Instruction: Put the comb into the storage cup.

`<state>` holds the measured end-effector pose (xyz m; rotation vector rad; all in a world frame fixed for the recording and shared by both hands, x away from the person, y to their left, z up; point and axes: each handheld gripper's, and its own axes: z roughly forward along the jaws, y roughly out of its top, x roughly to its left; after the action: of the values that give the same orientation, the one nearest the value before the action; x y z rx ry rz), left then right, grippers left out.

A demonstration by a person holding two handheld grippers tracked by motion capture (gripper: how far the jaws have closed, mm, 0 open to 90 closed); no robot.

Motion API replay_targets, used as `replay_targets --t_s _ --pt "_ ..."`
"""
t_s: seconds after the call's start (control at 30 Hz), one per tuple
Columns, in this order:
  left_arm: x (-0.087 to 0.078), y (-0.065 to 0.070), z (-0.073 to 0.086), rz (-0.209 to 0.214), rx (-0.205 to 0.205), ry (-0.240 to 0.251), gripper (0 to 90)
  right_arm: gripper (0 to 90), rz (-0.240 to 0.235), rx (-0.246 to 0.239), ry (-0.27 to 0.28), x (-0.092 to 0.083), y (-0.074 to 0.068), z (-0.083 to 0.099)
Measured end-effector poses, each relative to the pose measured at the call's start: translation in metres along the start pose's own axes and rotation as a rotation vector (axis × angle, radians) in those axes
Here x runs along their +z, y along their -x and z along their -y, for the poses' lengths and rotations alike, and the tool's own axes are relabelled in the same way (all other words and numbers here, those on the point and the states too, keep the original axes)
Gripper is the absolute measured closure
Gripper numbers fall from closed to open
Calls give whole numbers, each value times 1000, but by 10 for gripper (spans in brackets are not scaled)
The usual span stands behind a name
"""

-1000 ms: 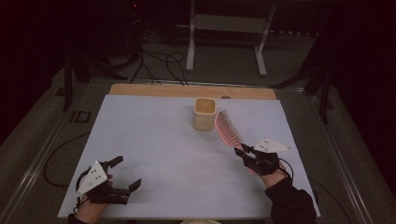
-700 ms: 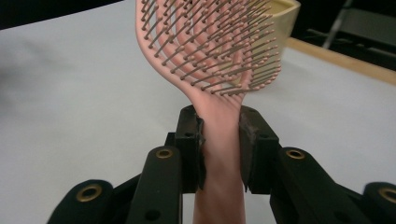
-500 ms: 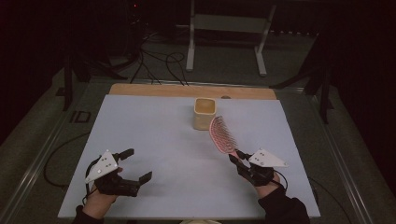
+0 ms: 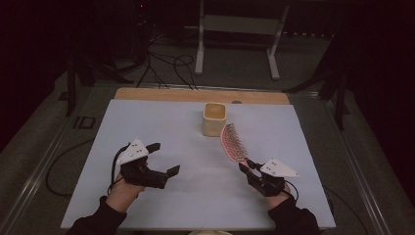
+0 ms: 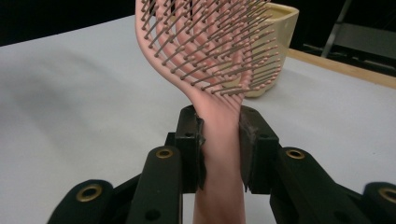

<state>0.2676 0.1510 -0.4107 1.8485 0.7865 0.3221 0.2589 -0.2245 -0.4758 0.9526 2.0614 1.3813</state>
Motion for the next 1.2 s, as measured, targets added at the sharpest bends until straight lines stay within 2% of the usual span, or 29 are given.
replay_targets --t_s 0.2,0.27,0.33,0.47,0.6,0.73,0.87,1.0,1.2 --pt "13 7 -19 10 -3 -33 4 718 0 11 4 -1 2 -1" --pt "13 7 -19 10 -3 -33 4 718 1 10 0 -1 2 -1" --pt "17 11 -31 16 -10 -44 4 718 -2 16 -1 -2 2 -1" --pt "21 14 -42 24 -23 -52 4 718 6 4 3 -1 1 -1" --pt "24 17 -52 25 -25 -70 4 718 8 13 3 -2 2 -2" --pt "28 20 -62 40 -53 -77 4 718 8 10 5 -2 2 -2" --pt "31 24 -68 50 -48 -81 4 718 7 8 7 -2 1 -2" --pt "37 28 -76 57 -65 -103 5 718 5 6 6 -2 1 -2" --pt "53 36 -86 68 -73 -128 5 718 3 13 7 -2 1 -3"
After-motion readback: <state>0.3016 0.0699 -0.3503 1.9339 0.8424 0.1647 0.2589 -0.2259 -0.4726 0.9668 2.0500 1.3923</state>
